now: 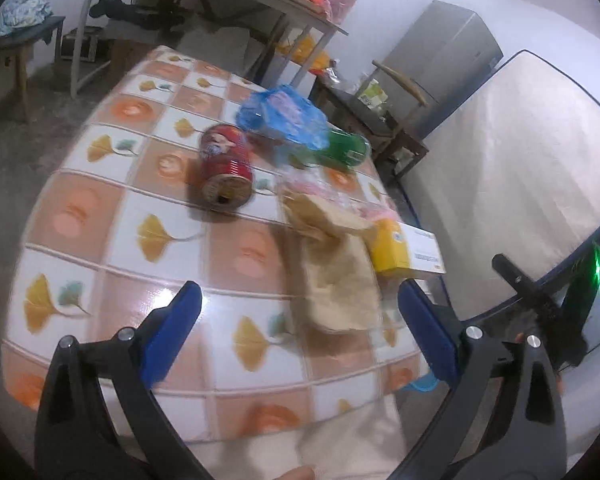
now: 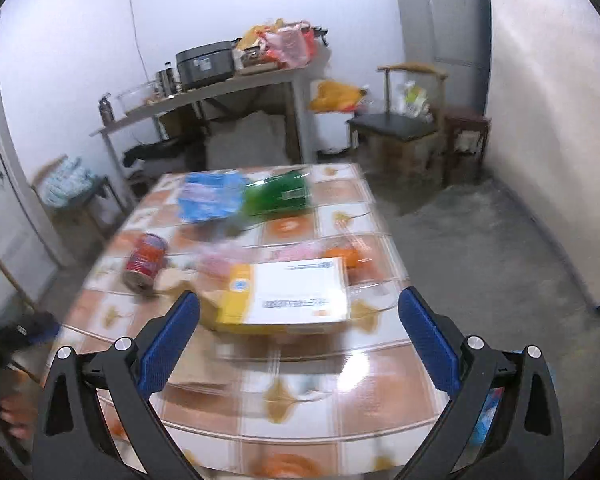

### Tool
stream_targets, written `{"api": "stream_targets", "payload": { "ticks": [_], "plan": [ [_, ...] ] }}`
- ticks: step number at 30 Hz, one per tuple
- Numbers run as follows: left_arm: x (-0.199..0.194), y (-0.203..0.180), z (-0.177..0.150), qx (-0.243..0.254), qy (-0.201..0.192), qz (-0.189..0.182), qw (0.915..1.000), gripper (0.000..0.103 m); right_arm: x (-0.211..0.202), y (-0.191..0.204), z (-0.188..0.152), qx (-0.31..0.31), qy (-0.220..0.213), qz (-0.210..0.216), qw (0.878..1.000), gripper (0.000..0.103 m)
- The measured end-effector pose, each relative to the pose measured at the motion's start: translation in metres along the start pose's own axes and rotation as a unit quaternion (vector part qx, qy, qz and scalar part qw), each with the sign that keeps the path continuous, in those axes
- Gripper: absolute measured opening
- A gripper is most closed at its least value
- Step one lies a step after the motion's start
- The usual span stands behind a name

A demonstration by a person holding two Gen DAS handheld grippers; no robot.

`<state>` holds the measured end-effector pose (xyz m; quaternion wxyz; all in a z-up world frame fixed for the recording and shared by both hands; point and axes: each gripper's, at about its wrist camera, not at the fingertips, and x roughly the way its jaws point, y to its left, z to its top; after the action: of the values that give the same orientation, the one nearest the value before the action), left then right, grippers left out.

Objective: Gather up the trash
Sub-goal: 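Move both tools back toward the table, then grasp the red can with the left tool while the right tool grips the yellow medicine box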

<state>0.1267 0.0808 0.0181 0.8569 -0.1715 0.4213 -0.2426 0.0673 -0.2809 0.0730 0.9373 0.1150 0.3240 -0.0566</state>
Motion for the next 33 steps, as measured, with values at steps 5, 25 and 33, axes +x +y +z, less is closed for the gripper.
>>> {"api": "stream_targets", "payload": {
  "ticks": [5, 25, 33],
  "plan": [
    [0.005, 0.024, 0.018, 0.003, -0.015, -0.021, 0.9997, 0.095, 0.019, 0.002, -0.001, 0.056, 0.049, 0.047, 0.996, 0.097],
    [0.158, 0.045, 0.145, 0.076, 0.075, 0.094, 0.9898, 0.089, 0.089, -0.070, -0.030, 0.355, 0.112, 0.165, 0.913, 0.087],
    [0.188, 0.044, 0.140, 0.074, 0.109, 0.135, 0.9820, 0.067, 0.124, -0.081, -0.050, 0.427, 0.139, 0.191, 0.873, 0.077]
  ]
}}
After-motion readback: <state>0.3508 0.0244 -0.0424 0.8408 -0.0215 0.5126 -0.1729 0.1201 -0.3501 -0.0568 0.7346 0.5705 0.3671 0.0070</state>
